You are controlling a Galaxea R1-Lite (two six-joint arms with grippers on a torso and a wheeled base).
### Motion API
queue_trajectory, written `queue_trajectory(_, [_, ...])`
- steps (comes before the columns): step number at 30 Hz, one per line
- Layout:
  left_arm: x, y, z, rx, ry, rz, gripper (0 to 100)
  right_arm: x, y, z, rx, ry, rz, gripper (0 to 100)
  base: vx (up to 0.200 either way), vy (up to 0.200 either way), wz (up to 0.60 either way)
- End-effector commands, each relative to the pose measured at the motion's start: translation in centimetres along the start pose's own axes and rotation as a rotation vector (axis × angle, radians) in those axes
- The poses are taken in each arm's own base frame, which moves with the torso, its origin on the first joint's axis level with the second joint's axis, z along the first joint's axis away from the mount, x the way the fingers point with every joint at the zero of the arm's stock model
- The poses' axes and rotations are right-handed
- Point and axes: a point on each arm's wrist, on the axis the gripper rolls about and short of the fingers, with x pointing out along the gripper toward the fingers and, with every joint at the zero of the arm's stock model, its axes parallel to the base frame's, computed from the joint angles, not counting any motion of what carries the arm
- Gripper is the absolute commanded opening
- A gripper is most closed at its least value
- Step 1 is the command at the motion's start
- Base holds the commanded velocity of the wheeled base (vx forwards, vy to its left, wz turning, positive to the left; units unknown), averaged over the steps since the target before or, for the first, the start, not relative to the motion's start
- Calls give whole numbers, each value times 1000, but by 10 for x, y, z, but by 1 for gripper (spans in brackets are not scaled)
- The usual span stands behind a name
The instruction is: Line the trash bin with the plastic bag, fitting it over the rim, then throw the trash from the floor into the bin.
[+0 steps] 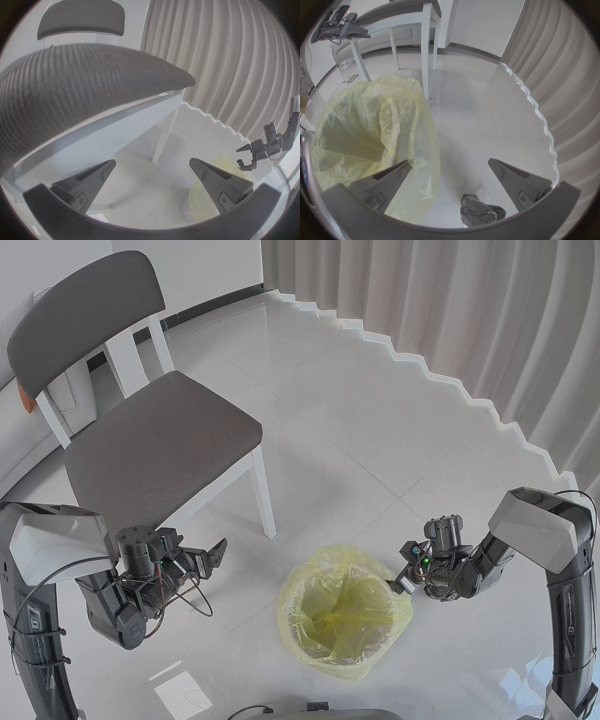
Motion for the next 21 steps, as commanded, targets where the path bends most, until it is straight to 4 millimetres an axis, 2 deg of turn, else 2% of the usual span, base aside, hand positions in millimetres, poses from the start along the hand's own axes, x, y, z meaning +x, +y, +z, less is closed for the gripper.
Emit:
queue_trajectory(1, [2, -2, -6, 1, 19, -8, 100, 9, 5, -10, 4, 27, 14, 100, 0, 0, 0])
queue_trajectory(7, [4, -7, -13, 4, 39, -24, 100, 9, 2, -12, 11, 27, 10, 100, 0, 0, 0])
queue_trajectory(10, [6, -17, -24, 1, 75, -54, 100, 2, -6, -13, 34, 27, -8, 100, 0, 0, 0])
queue_trajectory(12, [7, -21, -31, 5, 95, -68, 100, -16, -15, -4, 61, 2, -30, 100, 0, 0, 0])
queue_trajectory(13, [7, -22, -32, 7, 100, -71, 100, -19, -17, -4, 68, 0, -30, 100, 0, 0, 0])
queue_trajectory(14, [6, -26, -36, 14, 121, -82, 100, -35, -26, 1, 93, -27, -30, 100, 0, 0, 0])
queue_trajectory(17, [0, -30, -45, 30, 178, -103, 100, -62, -41, 6, 149, -79, -24, 100, 0, 0, 0])
queue_trajectory(18, [-4, -31, -48, 30, 215, -132, 100, -79, -49, 7, 192, -104, -25, 100, 0, 0, 0])
queue_trajectory(19, [-5, -31, -49, 30, 224, -139, 100, -82, -51, 7, 201, -106, -26, 100, 0, 0, 0])
queue_trajectory(20, [-8, -31, -51, 24, 265, -186, 100, -102, -60, 7, 254, -133, -22, 100, 0, 0, 0])
queue_trajectory(21, [-9, -31, -53, 22, 279, -198, 100, -107, -63, 5, 271, -141, -20, 100, 0, 0, 0])
